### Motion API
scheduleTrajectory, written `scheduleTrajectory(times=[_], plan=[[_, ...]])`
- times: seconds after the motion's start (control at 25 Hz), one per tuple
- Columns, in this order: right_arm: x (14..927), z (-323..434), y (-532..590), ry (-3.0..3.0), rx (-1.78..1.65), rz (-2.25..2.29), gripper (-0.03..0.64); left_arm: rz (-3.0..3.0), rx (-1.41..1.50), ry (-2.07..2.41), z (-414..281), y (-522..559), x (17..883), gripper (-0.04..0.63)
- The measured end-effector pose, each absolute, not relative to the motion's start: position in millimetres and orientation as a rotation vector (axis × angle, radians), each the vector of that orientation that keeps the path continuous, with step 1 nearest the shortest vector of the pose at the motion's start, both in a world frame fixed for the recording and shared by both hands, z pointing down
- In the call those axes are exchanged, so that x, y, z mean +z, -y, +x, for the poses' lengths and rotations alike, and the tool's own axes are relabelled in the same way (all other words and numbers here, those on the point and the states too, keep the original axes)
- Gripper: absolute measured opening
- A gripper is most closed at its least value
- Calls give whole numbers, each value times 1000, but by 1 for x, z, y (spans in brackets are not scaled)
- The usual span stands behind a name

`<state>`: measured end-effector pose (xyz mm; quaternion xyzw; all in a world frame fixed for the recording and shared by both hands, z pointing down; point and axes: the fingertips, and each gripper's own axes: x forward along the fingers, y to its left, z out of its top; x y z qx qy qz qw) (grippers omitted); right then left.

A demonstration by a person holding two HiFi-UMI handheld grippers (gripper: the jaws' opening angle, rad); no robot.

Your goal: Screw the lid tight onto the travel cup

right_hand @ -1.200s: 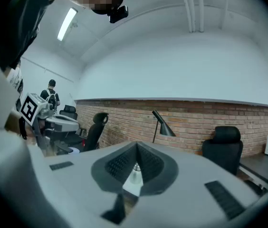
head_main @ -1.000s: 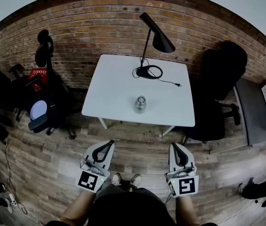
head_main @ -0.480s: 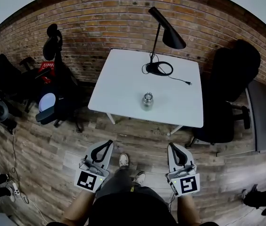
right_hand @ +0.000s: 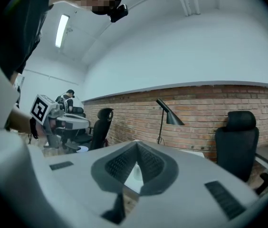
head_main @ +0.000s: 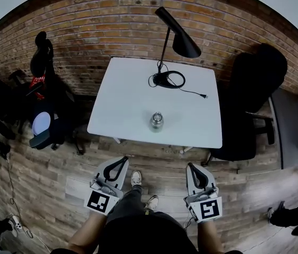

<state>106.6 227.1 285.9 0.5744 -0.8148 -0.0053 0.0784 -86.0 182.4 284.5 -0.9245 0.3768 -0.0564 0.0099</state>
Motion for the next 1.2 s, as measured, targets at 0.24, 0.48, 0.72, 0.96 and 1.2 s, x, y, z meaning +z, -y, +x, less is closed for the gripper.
scheduleTrajectory(times=[0.24,0.48,0.72,0.96,1.2], plan=[[276,100,-173,2415,-13,1719,14,-2918,-130,-1117,-78,-120,284,23],[265,85,-117,2382,-38,1724,14,-2957,-85,-1076,-86,-62,280,23],[261,80,-81,2319,-33,1761,14,-3041,-111,-1000,-85,-19,299,23],[274,93,-62,2300,34,1757,14,-3085,-149,-978,-68,6,315,23],[274,108,-29,2361,21,1722,14,-3054,-119,-1042,-54,21,304,23]])
